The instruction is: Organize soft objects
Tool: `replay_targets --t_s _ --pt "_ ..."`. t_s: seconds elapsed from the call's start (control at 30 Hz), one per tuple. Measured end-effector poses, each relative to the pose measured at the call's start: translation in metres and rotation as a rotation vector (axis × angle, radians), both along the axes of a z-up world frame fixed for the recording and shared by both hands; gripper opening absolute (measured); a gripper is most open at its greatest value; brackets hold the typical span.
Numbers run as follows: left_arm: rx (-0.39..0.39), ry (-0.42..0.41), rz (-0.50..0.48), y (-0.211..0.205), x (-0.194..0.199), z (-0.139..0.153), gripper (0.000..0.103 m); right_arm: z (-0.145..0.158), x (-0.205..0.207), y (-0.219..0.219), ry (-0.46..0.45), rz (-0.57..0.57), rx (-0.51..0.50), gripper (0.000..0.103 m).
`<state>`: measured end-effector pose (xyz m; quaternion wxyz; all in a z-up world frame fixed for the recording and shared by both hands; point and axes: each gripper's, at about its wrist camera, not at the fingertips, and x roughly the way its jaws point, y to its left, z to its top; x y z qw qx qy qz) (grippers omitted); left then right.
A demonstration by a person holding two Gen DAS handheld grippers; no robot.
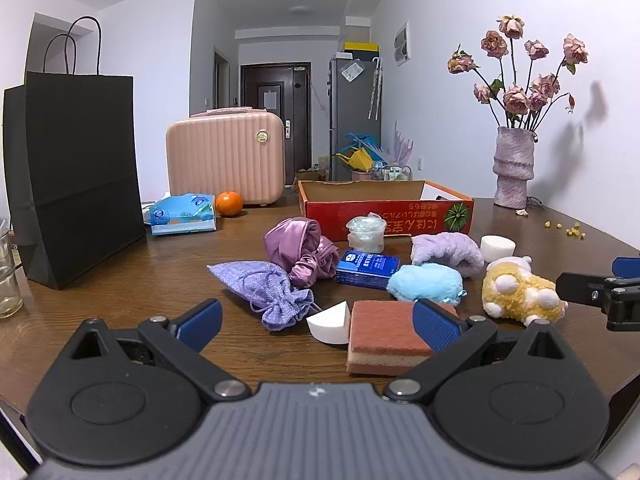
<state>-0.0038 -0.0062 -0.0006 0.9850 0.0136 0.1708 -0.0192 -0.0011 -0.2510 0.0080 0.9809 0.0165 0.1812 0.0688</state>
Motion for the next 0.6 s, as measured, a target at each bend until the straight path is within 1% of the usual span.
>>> replay_targets --t_s 0.6 --pt "0.000 -0.001 0.000 -0.0003 -0.0002 0.0001 0.103 -0.0002 0.0006 0.0007 0.003 0.001 -0.004 0.103"
